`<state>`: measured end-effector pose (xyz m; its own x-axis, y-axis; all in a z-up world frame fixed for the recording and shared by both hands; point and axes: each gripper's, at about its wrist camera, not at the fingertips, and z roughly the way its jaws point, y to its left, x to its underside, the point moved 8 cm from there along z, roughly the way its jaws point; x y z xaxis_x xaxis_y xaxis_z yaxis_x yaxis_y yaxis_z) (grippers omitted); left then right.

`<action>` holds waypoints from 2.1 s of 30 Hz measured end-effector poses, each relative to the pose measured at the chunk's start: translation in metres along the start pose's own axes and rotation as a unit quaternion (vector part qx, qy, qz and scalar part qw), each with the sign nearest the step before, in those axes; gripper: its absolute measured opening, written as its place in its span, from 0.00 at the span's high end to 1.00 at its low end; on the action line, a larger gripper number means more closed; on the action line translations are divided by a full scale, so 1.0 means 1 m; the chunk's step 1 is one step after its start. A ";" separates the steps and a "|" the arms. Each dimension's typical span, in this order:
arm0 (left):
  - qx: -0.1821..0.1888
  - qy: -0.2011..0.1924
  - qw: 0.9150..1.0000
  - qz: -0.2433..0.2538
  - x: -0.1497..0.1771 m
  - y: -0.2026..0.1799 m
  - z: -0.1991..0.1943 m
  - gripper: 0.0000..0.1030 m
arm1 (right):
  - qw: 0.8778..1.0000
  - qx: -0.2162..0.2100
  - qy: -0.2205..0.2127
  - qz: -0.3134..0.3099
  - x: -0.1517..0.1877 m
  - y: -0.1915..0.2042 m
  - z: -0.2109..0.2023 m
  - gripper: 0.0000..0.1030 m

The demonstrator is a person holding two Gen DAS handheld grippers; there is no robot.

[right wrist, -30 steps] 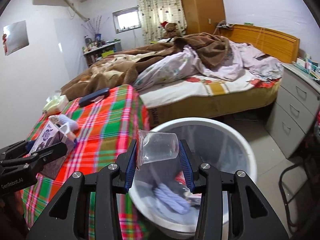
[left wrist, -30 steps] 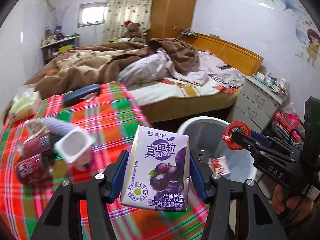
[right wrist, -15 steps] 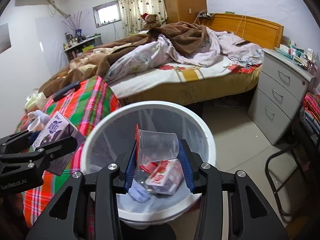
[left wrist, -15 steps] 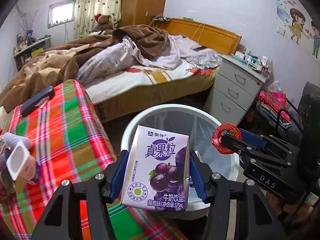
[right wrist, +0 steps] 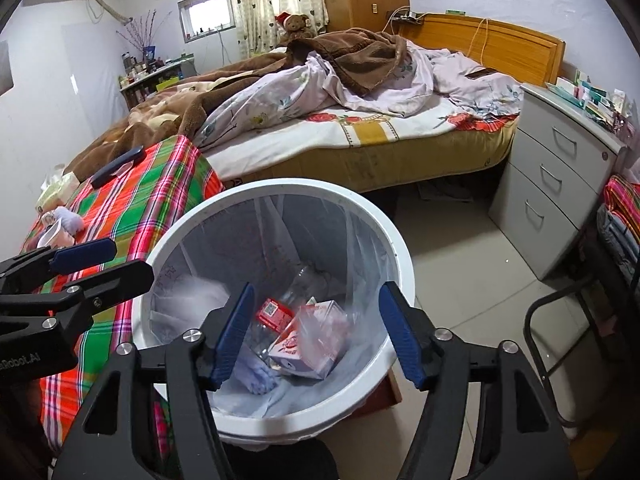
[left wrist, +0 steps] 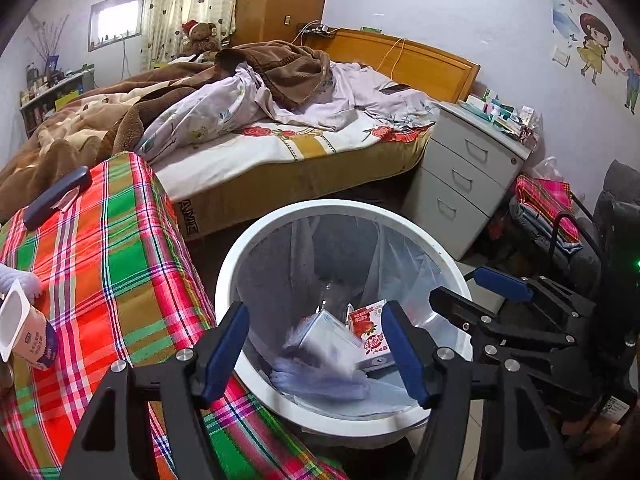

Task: Collect trash
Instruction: 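Carry the carton and cup over the white bin and open both tools to drop them, then move both tools back over the bed toward the yogurt cup and red cans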

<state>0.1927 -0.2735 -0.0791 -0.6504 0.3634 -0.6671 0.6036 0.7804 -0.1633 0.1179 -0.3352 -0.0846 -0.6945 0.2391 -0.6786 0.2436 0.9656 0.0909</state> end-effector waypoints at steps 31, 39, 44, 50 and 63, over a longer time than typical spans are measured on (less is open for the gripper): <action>-0.047 -0.059 0.996 -0.052 0.023 0.065 -0.086 0.33 | 0.998 -0.027 -0.047 -0.013 -0.009 0.048 -0.027 0.35; -0.073 -0.078 0.991 -0.075 0.034 0.101 -0.115 0.33 | 0.997 -0.051 -0.060 -0.026 -0.010 0.080 -0.031 0.35; -0.097 -0.086 0.987 -0.099 0.047 0.134 -0.136 0.33 | 0.995 -0.071 -0.066 -0.036 -0.011 0.105 -0.032 0.35; -0.126 -0.097 0.979 -0.126 0.062 0.175 -0.159 0.33 | 0.991 -0.101 -0.067 -0.058 -0.011 0.142 -0.027 0.35; -0.177 -0.101 0.961 -0.188 0.100 0.267 -0.193 0.32 | 0.983 -0.150 -0.041 -0.095 -0.011 0.216 -0.008 0.35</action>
<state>0.2002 0.0695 -0.0496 -0.6675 -0.0552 -0.7425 0.1259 0.9745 -0.1857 0.1729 -0.1284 -0.0514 -0.6484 0.0538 -0.7594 -0.1051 0.9816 0.1593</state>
